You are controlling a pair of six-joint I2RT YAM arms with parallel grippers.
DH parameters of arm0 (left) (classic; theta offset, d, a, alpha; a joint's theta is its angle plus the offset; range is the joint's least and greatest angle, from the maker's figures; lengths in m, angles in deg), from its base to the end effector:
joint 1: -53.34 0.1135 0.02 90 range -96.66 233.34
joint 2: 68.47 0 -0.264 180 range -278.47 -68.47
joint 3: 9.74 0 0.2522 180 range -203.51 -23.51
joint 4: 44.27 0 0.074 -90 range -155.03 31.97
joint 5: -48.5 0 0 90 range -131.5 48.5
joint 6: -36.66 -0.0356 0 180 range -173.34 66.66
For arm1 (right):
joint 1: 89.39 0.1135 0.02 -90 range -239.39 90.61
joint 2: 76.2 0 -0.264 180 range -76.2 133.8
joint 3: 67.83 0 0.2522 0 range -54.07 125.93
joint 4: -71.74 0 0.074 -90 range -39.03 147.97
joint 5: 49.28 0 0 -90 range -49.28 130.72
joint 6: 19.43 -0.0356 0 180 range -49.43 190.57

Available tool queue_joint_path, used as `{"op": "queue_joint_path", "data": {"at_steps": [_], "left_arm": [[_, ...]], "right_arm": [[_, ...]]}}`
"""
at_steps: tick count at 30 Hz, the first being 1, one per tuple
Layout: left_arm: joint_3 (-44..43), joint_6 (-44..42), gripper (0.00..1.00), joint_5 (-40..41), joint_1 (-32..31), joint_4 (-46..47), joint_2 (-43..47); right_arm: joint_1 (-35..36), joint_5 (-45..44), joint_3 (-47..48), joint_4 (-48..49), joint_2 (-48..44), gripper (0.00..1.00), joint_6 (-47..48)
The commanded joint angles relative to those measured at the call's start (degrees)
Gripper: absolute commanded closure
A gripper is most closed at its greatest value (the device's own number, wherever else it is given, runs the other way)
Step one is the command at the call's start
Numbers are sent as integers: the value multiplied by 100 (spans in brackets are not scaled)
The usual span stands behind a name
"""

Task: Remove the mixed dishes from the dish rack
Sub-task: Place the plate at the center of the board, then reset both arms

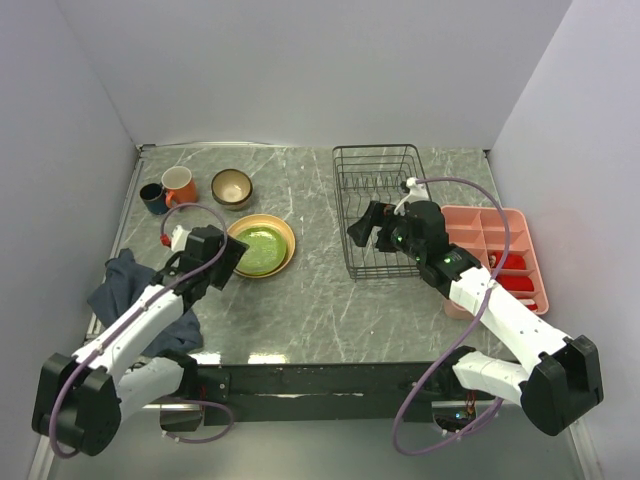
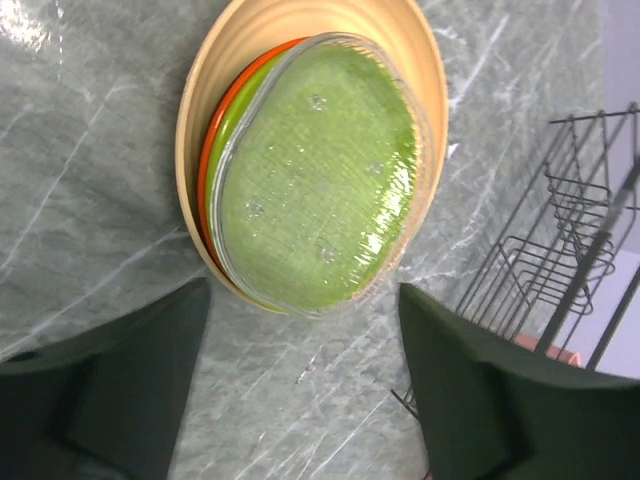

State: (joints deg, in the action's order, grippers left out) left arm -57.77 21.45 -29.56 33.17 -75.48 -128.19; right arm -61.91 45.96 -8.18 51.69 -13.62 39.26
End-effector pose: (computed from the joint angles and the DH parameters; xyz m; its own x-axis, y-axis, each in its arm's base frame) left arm 0.2030 -0.0667 0.2163 -0.3559 -0.8750 -0.3281 -0.5654 0.4811 -0.6699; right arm 0.2212 0.1187 0.2922 -0.5735 0.2850 -0.7680 -0.2763 0.8153 0.5089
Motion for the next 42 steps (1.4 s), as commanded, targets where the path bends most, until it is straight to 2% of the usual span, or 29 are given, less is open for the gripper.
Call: {"op": "queue_joint_path", "data": {"at_steps": [1,4,5,7,13,17,21,27,33,42], "left_arm": [[-177,-647,14,246,12,-135,496],[-326,-1296,1,554,12,-276,961],[-423,-1482,0,633,12,-311,1232],[-520,-2043,1,862,12,-417,1541],[-923,-3661,1,1458,12,-417,2990],[-1170,-4576,1,1881,12,-276,3554],[-1399,-5559,1,2013,12,-39,3906],[-1654,-6439,1,2382,12,452,4311],[-1628,-6976,1,2541,12,1208,4566],[-1523,-7390,1,2795,12,1657,4496]], "right_arm": [[-24,-495,377,-110,-168,0,213],[-68,-882,491,-233,-212,0,327],[-94,-1014,570,-276,-229,0,388],[-155,-1234,658,-382,-256,0,459],[-375,-2649,1176,-927,-440,0,915],[-612,-3492,1387,-1103,-843,0,1407],[-876,-4125,1309,-858,-1406,0,1768],[-1008,-4619,844,-15,-2495,0,2480],[-1017,-4927,263,750,-3507,0,3060],[-1017,-5058,-97,963,-4211,0,3141]]}}
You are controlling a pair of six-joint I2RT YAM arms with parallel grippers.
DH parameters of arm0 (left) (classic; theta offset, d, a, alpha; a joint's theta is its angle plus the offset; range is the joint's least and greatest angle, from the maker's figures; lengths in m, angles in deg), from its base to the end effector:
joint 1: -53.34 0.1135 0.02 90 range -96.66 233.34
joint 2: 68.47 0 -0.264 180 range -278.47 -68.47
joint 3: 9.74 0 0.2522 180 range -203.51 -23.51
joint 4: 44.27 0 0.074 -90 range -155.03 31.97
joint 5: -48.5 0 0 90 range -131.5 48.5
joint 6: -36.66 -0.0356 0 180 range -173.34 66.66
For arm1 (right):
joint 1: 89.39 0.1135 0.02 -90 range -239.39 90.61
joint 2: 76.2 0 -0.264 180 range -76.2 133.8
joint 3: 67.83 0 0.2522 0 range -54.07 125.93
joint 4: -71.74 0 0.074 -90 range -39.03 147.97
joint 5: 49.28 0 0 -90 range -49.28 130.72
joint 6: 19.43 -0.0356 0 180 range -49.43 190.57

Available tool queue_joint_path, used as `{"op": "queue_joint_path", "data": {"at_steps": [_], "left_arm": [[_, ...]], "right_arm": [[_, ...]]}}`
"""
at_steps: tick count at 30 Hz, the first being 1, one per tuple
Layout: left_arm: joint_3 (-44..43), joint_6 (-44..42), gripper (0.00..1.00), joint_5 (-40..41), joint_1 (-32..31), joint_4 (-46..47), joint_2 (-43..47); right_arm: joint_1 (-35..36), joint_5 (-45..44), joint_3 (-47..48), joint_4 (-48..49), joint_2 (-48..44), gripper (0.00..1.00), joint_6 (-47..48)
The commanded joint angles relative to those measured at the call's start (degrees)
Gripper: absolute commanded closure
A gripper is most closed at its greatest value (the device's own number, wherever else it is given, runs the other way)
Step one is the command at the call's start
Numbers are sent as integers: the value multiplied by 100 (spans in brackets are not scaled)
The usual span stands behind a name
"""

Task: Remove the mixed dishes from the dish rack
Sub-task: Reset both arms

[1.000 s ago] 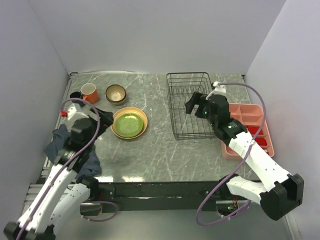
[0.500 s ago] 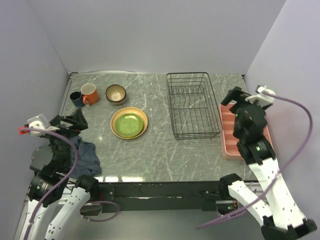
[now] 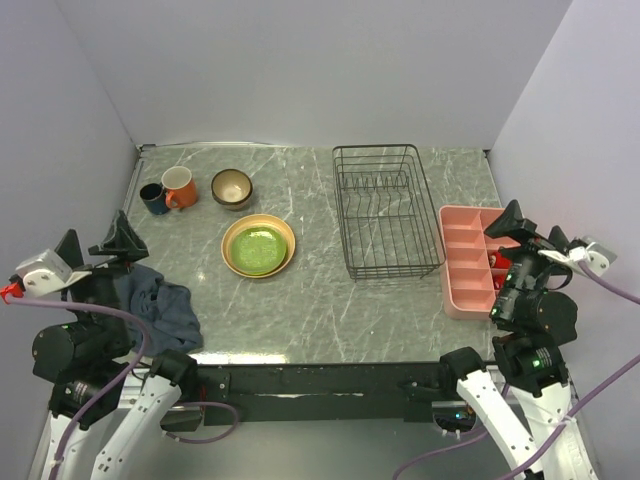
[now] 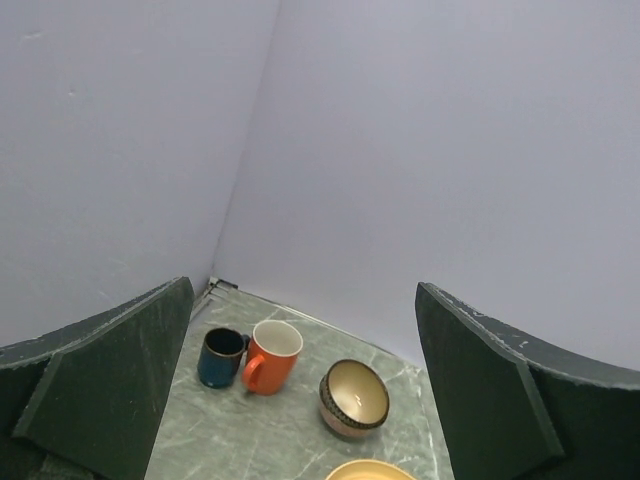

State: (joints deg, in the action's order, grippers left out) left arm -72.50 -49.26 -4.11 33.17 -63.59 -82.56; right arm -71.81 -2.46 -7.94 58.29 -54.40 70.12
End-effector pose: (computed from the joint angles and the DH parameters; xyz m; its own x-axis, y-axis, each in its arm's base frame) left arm 0.0259 0.0135 0.4173 0.4748 -0.2346 -0.8483 -0.1896 0.9139 -0.3589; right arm 0.0686 -0.0038 0.4088 0.4004 0.1329 -0.9067 0.3696 0.8820 0.2924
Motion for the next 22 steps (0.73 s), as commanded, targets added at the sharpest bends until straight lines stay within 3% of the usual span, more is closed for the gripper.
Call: {"op": "queue_joint_path", "data": {"at_steps": [1,7,22], "left_arm": [[-23,-311,1,295,12,521,-77],[48,-346,1,216,12,899,-349],[338,-232,1,190,12,1242,-375]], "right_arm": [[-27,-226,-139,276,-150,0,-147],[-27,-173,-227,162,-133,0,-632],[-36,46,-139,56,-1,0,-702]]}}
